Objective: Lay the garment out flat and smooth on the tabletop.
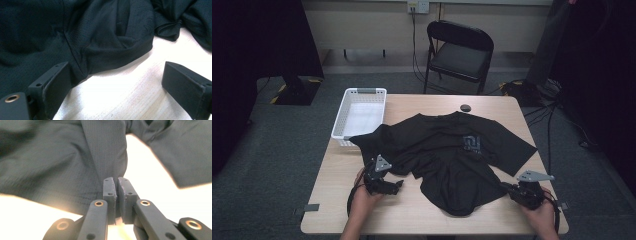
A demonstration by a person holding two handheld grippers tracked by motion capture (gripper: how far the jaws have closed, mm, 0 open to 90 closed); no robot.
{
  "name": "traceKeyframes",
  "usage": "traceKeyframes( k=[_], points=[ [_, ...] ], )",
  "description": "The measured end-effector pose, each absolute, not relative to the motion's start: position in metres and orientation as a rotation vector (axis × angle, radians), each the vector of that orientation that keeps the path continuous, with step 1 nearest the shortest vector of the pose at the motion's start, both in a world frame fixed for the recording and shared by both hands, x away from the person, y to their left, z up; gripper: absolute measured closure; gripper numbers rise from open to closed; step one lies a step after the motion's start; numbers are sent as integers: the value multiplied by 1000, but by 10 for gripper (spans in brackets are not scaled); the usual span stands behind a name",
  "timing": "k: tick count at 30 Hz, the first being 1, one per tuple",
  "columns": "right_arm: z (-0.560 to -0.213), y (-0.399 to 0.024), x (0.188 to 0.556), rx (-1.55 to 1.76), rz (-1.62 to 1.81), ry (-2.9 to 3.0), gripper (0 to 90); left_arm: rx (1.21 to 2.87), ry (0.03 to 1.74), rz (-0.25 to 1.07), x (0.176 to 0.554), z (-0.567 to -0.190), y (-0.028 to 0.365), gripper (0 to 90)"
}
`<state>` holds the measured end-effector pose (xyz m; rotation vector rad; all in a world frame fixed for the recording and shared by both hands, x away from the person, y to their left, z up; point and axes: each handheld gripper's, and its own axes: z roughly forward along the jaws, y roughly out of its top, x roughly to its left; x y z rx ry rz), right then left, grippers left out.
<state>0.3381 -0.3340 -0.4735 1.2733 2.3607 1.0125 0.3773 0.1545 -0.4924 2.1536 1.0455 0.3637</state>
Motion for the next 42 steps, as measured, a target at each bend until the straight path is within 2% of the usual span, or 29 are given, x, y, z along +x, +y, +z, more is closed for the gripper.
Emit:
traceKeyframes(
  k=[7,8,9,10,13,17,26,28,29,30,33,42],
  points=[
    [-471,-359,291,1321,1088,2399,828,2156,1043,365,377,-492,155,84],
    [-470,-362,286,1327,1087,2394,780,2156,1043,365,377,-492,155,84],
    [-470,-362,286,1327,1087,2394,780,2156,1043,365,377,-492,155,84],
    [-468,-363,280,1307,1051,2373,684,2155,1043,365,377,-492,155,84],
    [-464,-359,283,1293,1056,2344,632,2156,1043,366,377,-492,155,84],
    [-460,-344,306,1264,1067,2330,622,2155,1044,365,377,-492,155,84],
    [-470,-311,362,1299,996,2321,653,2156,1043,365,377,-492,155,84],
    [-474,-308,367,1294,982,2349,693,2156,1043,365,377,-492,155,84],
    [-475,-308,366,1293,974,2355,702,2156,1043,365,377,-492,155,84],
    [-476,-309,364,1286,982,2354,768,2155,1043,365,377,-492,155,84],
    [-474,-314,355,1274,992,2381,861,2155,1044,364,377,-492,155,84],
    [-470,-344,308,1273,1032,2434,867,2153,1046,364,377,-492,154,85]
  ],
)
